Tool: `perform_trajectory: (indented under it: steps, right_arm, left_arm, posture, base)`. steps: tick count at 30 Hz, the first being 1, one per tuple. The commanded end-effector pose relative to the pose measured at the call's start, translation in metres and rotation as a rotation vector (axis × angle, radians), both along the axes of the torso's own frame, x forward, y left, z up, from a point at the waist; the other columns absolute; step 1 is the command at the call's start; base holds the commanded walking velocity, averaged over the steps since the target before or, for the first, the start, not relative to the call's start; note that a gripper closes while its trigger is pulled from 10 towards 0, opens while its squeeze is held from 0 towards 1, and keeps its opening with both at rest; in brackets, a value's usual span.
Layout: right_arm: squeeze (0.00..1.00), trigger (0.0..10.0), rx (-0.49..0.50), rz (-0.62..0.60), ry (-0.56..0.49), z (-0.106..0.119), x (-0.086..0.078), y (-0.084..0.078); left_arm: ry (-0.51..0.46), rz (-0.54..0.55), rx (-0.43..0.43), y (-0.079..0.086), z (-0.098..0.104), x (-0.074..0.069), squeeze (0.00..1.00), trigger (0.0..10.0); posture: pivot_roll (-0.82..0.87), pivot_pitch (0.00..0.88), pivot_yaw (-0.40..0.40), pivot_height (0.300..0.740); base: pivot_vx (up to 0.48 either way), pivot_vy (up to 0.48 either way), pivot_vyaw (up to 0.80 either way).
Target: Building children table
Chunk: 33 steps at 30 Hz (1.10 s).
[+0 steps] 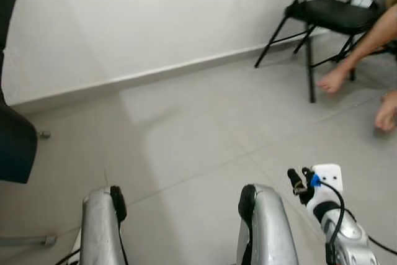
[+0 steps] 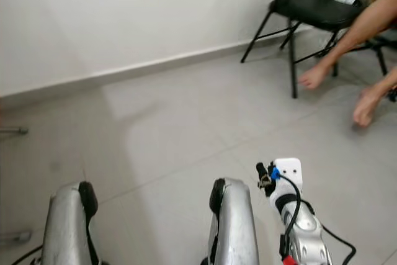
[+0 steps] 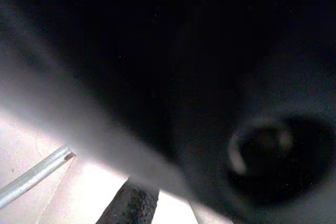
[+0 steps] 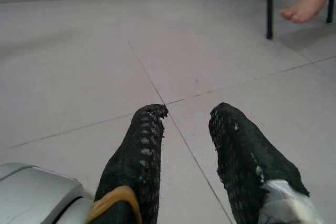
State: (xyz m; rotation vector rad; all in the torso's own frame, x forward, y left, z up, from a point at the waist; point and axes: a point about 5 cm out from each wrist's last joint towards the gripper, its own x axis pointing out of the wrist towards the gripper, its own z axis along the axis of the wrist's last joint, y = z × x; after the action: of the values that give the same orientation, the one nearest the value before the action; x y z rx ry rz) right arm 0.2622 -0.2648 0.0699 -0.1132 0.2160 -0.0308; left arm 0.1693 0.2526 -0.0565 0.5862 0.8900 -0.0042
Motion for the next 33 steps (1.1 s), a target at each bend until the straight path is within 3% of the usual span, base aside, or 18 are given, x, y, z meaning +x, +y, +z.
perform_trajectory:
  steps: [1,13,16,17,33]
  right_arm:
    - [0.0,10.0,0.001,-0.003,-0.018,0.002,-0.001,0.001]
    - [0.0,10.0,0.025,-0.031,-0.045,0.002,-0.008,0.012]
    - [0.0,10.0,0.032,-0.034,-0.036,-0.002,-0.013,0.016]
    - [0.0,10.0,0.037,-0.034,-0.031,-0.004,-0.016,0.018]
    - [0.0,10.0,0.037,-0.034,-0.031,-0.004,-0.016,0.018]
  left_arm:
    - [-0.015,0.046,0.014,0.015,0.005,-0.001,0.0,10.0]
    - [-0.026,0.043,0.061,0.036,0.012,-0.003,0.0,10.0]
    - [0.033,0.024,0.069,0.041,0.009,-0.008,0.0,10.0]
    - [0.07,0.004,0.069,0.042,0.007,-0.012,0.0,10.0]
    - [0.07,0.004,0.069,0.042,0.007,-0.012,0.0,10.0]
  posture:
    - [0.08,0.0,0.0,0.3]
    - [0.12,0.0,0.0,0.3]
    - [0.13,0.0,0.0,0.3]
    - [0.13,0.329,0.096,0.3]
    - [0.13,0.329,0.096,0.3]
  base:
    - [0.0,0.0,0.0]
    - [0.0,0.0,0.0]
    - [0.0,0.0,0.0]
    - [0.0,0.0,0.0]
    - [0.0,0.0,0.0]
